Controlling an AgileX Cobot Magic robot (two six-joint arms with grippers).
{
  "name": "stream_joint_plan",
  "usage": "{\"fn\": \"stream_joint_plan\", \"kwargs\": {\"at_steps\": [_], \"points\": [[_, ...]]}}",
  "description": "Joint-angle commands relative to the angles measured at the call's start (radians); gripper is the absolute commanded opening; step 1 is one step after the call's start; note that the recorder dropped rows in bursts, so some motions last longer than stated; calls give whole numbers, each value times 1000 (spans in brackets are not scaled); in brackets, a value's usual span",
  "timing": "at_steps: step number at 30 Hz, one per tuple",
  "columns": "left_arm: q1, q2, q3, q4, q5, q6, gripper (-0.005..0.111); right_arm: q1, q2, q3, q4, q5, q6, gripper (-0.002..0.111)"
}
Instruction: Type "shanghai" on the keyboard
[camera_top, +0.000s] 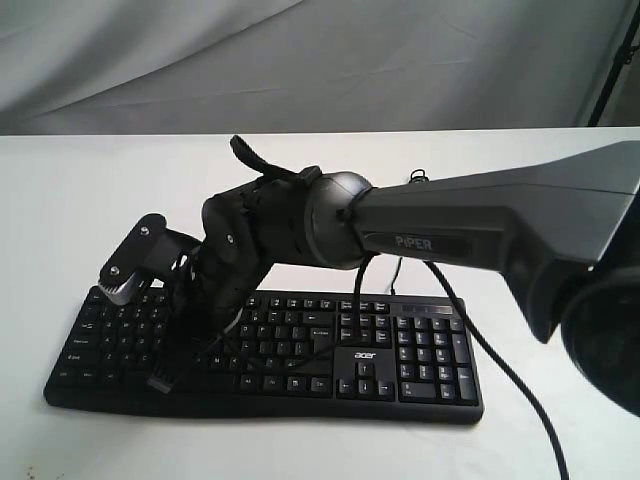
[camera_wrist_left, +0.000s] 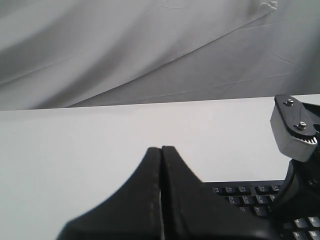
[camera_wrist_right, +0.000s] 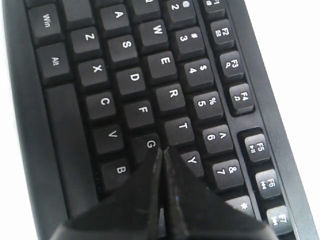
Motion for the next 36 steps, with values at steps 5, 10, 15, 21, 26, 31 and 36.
{"fn": "stream_joint_plan", "kwargs": {"at_steps": [5, 10, 15, 21, 26, 31, 36], "points": [[-6, -2, 2, 0, -11, -3, 0, -8, 1, 40, 9, -31, 1, 0], [-6, -2, 2, 0, -11, -3, 0, -8, 1, 40, 11, -33, 1, 0], [-6, -2, 2, 0, -11, -3, 0, -8, 1, 40, 11, -42, 1, 0], [-6, -2, 2, 0, -11, -3, 0, -8, 1, 40, 11, -46, 1, 0], [-6, -2, 2, 0, -11, -3, 0, -8, 1, 41, 11, -48, 1, 0], [-6, -2, 2, 0, -11, -3, 0, -8, -54, 41, 11, -83, -30, 0], [-6, -2, 2, 0, -11, -3, 0, -5, -32, -16, 84, -82, -86, 0]]}}
